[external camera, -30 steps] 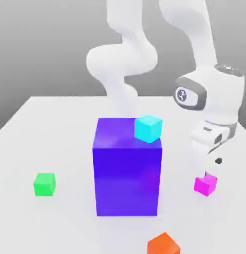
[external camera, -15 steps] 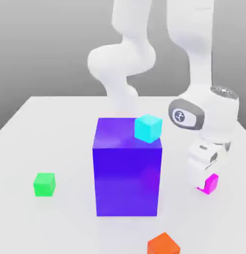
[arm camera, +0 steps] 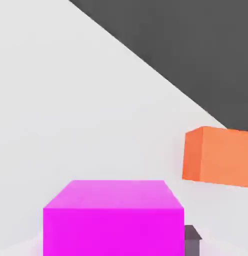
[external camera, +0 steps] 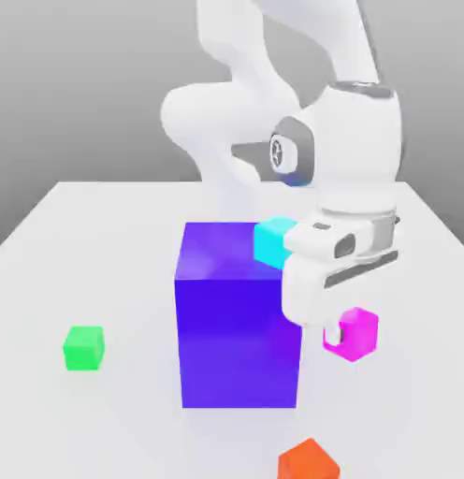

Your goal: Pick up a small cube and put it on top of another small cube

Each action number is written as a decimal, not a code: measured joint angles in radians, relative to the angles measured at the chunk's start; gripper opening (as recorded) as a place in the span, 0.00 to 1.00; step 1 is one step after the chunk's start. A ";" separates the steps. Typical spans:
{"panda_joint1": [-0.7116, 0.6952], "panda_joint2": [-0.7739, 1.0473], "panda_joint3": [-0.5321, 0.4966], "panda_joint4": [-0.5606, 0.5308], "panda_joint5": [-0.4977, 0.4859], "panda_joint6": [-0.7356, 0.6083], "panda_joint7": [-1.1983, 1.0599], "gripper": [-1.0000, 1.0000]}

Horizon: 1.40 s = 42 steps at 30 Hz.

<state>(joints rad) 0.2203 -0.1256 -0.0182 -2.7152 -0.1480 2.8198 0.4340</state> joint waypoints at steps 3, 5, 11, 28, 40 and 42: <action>-0.080 -0.044 -0.089 0.010 -0.050 -0.021 -0.121 0.00; -0.135 -0.072 -0.152 0.015 -0.084 -0.036 -0.205 0.00; -0.236 -0.113 -0.296 -0.002 -0.131 -0.077 -0.425 0.00; -0.340 -0.069 -0.621 -0.112 -0.098 -0.159 -1.003 0.00; -0.232 0.053 -0.665 -0.075 0.179 -0.181 -1.213 0.00; -0.220 0.074 -0.665 -0.071 0.221 -0.174 -1.242 0.00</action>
<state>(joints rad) -0.0001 -0.0516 -0.6833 -2.7858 0.0728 2.6453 -0.8080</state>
